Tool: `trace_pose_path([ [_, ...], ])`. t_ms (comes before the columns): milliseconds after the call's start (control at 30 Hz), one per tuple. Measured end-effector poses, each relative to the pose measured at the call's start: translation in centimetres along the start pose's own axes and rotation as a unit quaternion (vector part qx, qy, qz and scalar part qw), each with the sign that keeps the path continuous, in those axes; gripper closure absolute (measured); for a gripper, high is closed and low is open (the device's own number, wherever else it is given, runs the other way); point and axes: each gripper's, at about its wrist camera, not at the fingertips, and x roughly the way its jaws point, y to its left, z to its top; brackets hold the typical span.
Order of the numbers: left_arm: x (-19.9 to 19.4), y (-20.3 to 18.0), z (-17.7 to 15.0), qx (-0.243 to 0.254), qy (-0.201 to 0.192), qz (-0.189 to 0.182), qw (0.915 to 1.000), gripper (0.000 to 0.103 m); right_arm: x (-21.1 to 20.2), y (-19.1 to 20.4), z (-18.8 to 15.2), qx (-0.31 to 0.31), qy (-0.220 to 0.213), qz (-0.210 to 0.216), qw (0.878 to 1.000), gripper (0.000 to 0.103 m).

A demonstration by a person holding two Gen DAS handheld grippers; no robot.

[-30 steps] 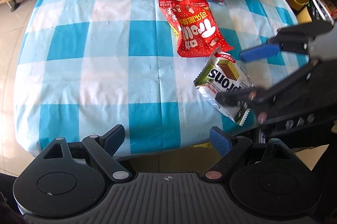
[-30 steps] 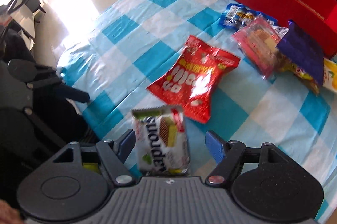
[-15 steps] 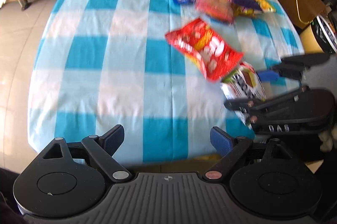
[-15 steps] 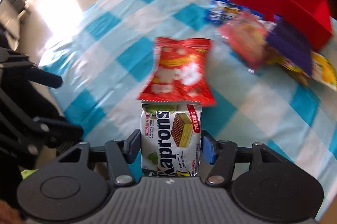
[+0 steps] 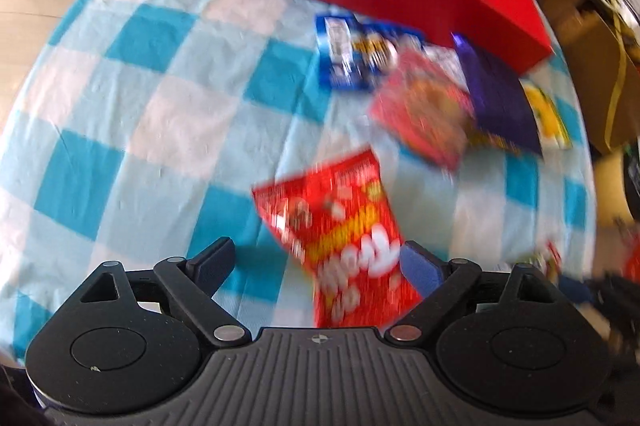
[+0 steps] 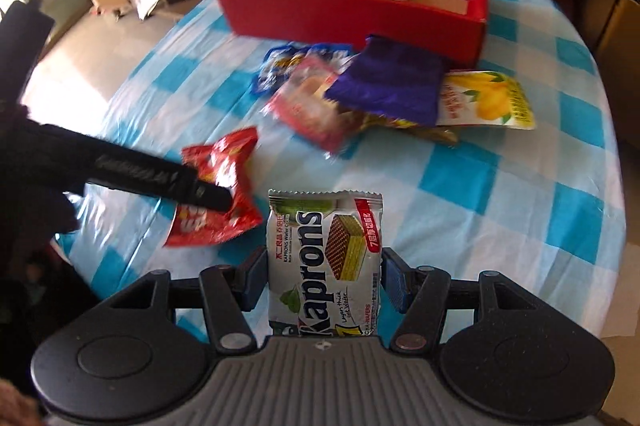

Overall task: Organize snacks
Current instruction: 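Grasp the red Trolli bag with the left gripper while the right holds the Kaprons pack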

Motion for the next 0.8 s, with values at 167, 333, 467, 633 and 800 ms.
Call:
trace_pose_path([
  [167, 1.1, -2.2, 0.7, 0.015, -0.023, 0.052, 0.9983, 0.007, -0.4, -0.2, 0.4, -0.004, -0.015, -0.004, 1.0, 0.04],
  [333, 1.1, -3.3, 0.4, 0.058, -0.034, 0.071, 0.9952, 0.023, -0.9, -0.6, 0.1, 0.0, -0.022, 0.001, 1.0, 0.04],
  [467, 1.3, -3.8, 1.5, 0.077, -0.038, 0.083, 0.9929, 0.026, -1.1, -0.7, -0.1, 0.001, -0.027, 0.003, 1.0, 0.04],
  [633, 0.5, -4.1, 1.5, 0.076, -0.04, 0.066, 0.9941, 0.02, -1.3, -0.7, -0.1, 0.005, -0.031, 0.0, 0.999, 0.04],
  [800, -1.0, -2.9, -0.4, 0.054, -0.036, 0.069, 0.9955, 0.005, -1.3, -0.3, 0.2, 0.002, -0.032, -0.002, 0.999, 0.04],
])
